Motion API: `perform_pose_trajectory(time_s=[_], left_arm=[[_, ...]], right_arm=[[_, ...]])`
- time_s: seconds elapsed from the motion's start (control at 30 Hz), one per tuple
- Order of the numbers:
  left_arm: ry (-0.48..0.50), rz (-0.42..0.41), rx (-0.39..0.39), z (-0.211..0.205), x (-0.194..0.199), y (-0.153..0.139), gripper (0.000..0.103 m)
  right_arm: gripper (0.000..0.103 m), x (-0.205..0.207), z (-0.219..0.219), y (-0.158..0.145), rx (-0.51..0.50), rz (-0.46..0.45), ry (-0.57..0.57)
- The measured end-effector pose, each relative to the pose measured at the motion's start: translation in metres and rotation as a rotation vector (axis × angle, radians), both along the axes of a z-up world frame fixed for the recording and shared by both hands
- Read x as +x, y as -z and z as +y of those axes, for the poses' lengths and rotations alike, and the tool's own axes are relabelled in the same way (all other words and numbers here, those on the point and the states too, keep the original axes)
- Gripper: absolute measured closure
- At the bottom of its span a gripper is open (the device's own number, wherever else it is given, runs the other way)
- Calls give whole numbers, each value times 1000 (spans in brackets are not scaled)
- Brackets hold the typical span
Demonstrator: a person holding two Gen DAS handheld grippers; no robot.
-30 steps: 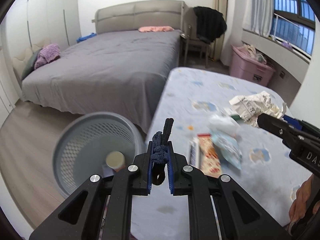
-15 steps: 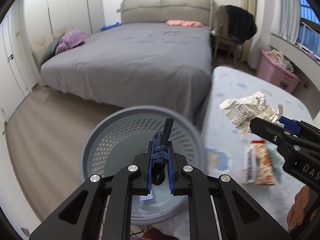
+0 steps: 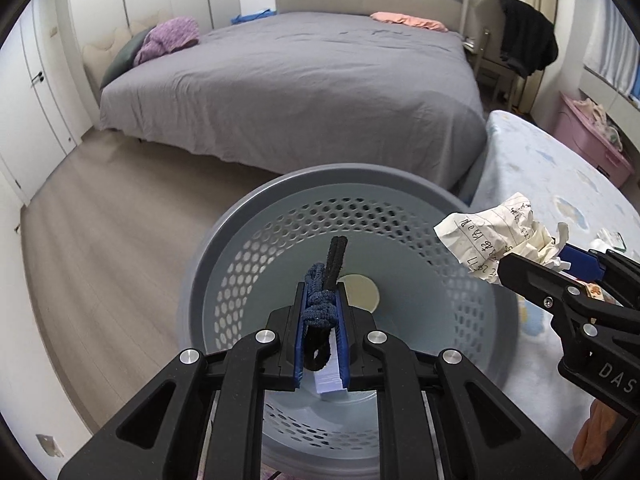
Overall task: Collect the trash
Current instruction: 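Open the right tool to drop the paper wad while the left tool drops the cable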
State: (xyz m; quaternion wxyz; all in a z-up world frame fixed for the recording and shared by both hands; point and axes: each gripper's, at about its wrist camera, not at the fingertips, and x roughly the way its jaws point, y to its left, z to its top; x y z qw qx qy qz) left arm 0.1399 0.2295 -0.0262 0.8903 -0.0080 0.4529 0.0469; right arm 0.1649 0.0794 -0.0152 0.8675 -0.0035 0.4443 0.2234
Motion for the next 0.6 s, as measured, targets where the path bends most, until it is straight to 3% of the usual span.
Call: perform_pose_trajectory(time_s=[0.23, 0.4, 0.6], left_arm=[[-34, 20, -14, 14, 3, 10, 86], [-49, 41, -27, 21, 6, 14, 84], [-65, 49, -27, 26, 3, 16, 73]], right_arm=[[51, 6, 17, 9, -19, 12, -21], [38, 5, 19, 6, -33, -6, -16], [37, 2, 19, 4, -48, -21, -7]])
